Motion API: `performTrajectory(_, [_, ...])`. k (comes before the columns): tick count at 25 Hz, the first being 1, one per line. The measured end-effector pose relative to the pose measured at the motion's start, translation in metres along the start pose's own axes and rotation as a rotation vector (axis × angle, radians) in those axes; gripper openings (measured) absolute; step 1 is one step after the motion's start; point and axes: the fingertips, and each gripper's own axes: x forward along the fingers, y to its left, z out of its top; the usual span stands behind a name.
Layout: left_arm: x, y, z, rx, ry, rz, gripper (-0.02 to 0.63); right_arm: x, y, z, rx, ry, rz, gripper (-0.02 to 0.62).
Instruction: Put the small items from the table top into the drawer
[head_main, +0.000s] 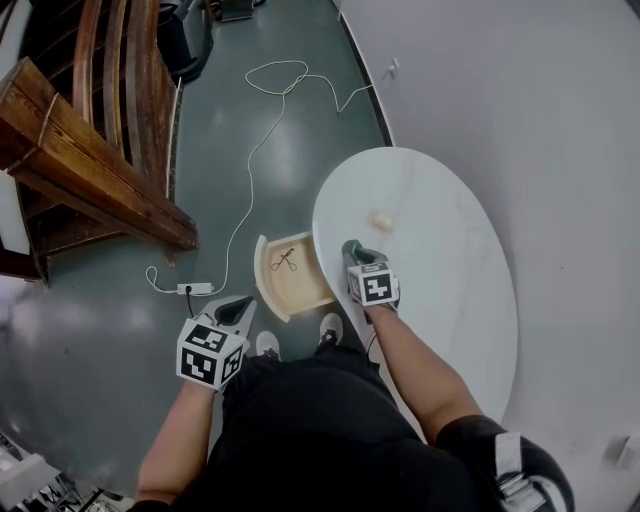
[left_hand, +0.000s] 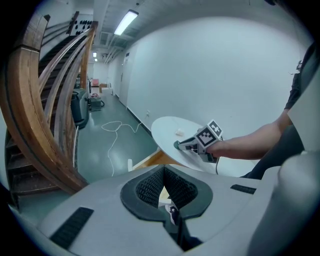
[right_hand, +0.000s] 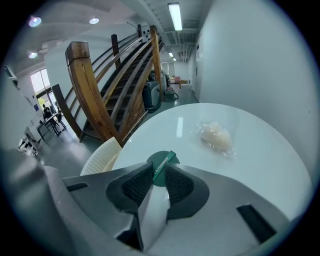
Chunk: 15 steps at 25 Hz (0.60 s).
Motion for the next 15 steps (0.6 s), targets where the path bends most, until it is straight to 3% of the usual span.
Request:
performTrajectory(7, [0.000, -0.001, 0.000, 0.007, -0.001, -0.008, 0.014, -0.004, -0.005, 0.004, 0.042, -0.020, 0.009, 0.008])
performTrajectory(15, [-0.002, 0.000, 0.000, 0.019, -0.009, -0.024, 0.014, -0.015, 0.002, 0.006, 0.033, -0.034, 0.022, 0.008])
